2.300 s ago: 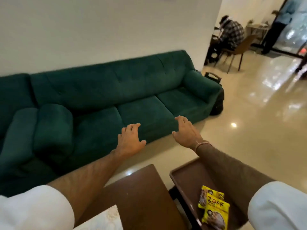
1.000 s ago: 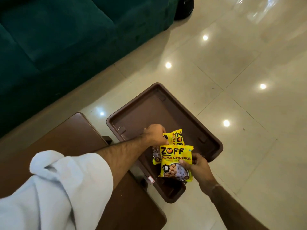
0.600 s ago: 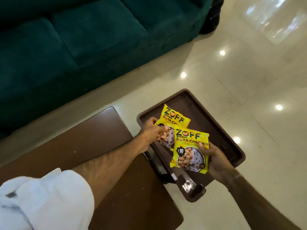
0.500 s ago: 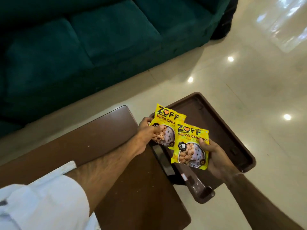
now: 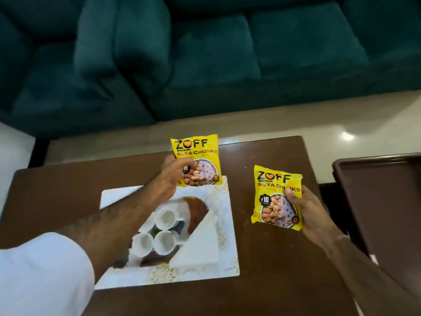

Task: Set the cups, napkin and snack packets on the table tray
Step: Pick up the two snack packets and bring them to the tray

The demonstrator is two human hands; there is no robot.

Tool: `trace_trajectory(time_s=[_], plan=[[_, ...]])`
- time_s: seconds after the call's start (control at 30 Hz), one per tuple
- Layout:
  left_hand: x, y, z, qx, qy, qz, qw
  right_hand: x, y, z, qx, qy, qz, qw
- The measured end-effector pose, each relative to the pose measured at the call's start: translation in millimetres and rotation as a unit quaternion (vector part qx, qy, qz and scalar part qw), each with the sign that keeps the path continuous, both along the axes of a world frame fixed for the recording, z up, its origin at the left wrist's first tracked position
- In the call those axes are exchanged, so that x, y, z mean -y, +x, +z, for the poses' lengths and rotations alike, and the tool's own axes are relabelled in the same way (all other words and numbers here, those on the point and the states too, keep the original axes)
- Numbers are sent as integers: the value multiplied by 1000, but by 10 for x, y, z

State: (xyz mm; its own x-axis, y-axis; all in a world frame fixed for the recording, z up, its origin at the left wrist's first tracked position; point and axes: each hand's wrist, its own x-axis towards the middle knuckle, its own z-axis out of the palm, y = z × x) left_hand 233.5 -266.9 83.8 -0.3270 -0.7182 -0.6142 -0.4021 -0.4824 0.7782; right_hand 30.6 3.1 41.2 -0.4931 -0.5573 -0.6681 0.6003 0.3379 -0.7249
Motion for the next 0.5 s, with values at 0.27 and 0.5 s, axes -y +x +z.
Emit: trace_trajectory(time_s=[0.27,0.5], plan=[[542,1988,-161,109,-28,110,988,447,1102,-305,-45,65,86,993],[373,3037,-446,205,-25,105,973,522,1688,-575,-144,131,105,975]])
